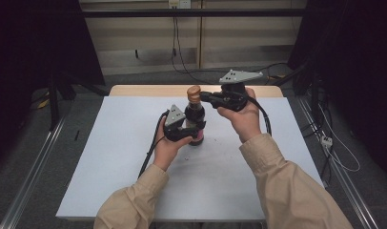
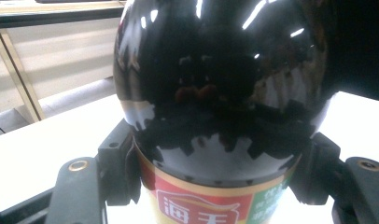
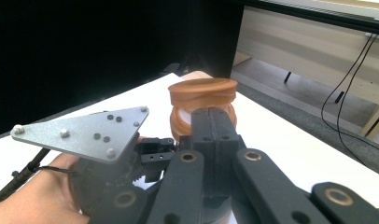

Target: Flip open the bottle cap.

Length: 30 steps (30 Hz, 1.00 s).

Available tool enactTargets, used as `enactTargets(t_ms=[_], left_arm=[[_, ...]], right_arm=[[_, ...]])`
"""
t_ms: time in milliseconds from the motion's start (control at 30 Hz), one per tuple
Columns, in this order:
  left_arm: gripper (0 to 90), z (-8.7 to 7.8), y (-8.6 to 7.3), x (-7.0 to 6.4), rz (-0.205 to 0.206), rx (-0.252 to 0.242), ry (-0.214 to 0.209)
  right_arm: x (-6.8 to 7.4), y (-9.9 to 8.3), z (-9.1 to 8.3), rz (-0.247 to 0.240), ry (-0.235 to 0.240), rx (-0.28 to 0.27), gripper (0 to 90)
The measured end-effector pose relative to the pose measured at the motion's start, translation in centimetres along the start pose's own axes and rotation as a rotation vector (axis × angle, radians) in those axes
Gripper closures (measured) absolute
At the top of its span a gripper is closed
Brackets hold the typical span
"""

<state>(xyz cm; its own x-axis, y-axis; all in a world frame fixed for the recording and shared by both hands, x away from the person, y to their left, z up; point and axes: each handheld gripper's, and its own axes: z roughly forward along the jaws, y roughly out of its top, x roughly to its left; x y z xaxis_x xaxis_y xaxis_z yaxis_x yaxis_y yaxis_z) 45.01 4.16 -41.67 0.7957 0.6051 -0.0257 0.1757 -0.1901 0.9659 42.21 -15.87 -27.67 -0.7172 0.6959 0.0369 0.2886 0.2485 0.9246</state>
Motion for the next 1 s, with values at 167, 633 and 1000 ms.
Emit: enactTargets(t_ms=[167,633,1000], left_arm=[[31.0,0.01,-0.03,0.0,-0.001,-0.002,-0.001],[31.0,-0.01,-0.06,0.04,-0.006,-0.004,0.003],[30.9,0.0,-0.12,0.04,-0.008,-0.009,0.003]], right_arm=[[-0.02,0.03,0.02,0.001,-0.001,0.001,90.0],[0.01,0.41,0.09,-0.001,-0.005,0.003,90.0],[0.13,0.72,0.21,-0.001,-0.011,-0.004,90.0]])
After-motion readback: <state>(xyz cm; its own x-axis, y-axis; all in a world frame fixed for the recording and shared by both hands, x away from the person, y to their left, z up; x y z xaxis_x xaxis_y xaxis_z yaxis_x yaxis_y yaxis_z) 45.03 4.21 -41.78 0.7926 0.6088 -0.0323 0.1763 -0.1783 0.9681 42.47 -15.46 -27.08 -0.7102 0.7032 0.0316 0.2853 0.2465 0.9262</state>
